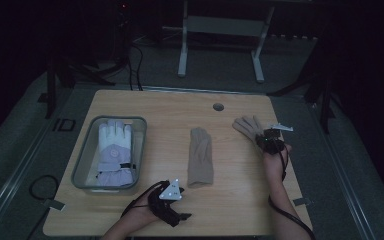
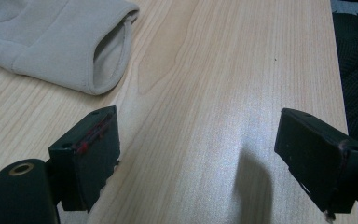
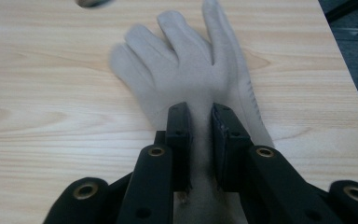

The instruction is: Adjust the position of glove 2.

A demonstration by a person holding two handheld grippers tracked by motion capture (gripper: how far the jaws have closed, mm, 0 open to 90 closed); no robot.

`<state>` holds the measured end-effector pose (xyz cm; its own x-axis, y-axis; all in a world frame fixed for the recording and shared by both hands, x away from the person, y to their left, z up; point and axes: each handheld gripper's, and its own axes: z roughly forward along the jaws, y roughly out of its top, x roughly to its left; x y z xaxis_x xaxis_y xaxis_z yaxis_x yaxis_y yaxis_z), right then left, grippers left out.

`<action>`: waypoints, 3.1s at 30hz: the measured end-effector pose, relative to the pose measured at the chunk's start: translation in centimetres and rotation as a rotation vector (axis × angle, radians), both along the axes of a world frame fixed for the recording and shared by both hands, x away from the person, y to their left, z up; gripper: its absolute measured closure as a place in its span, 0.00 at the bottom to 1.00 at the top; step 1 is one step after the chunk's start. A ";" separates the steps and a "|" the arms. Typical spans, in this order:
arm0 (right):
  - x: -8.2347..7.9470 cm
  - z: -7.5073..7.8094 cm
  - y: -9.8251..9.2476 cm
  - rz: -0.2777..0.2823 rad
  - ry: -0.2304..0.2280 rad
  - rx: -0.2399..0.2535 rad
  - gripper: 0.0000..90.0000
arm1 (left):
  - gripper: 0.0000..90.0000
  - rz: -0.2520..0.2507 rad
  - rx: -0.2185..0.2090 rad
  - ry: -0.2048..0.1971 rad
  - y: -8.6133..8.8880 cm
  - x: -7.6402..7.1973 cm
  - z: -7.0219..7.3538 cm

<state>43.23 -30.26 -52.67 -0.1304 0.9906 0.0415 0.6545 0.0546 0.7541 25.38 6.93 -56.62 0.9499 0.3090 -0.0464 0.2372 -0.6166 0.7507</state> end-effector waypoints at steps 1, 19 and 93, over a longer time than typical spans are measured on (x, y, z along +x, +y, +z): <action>-0.4 0.4 0.2 0.001 -0.008 0.004 0.87 | 0.16 0.000 0.001 0.000 0.0 0.0 0.0; -7.1 1.0 3.0 0.013 0.013 0.007 0.86 | 0.16 -0.015 0.011 -0.010 -0.2 -0.1 0.0; -8.3 1.4 1.7 -0.023 -0.071 -0.026 0.91 | 0.16 -0.040 0.012 -0.018 -0.3 -0.3 -0.1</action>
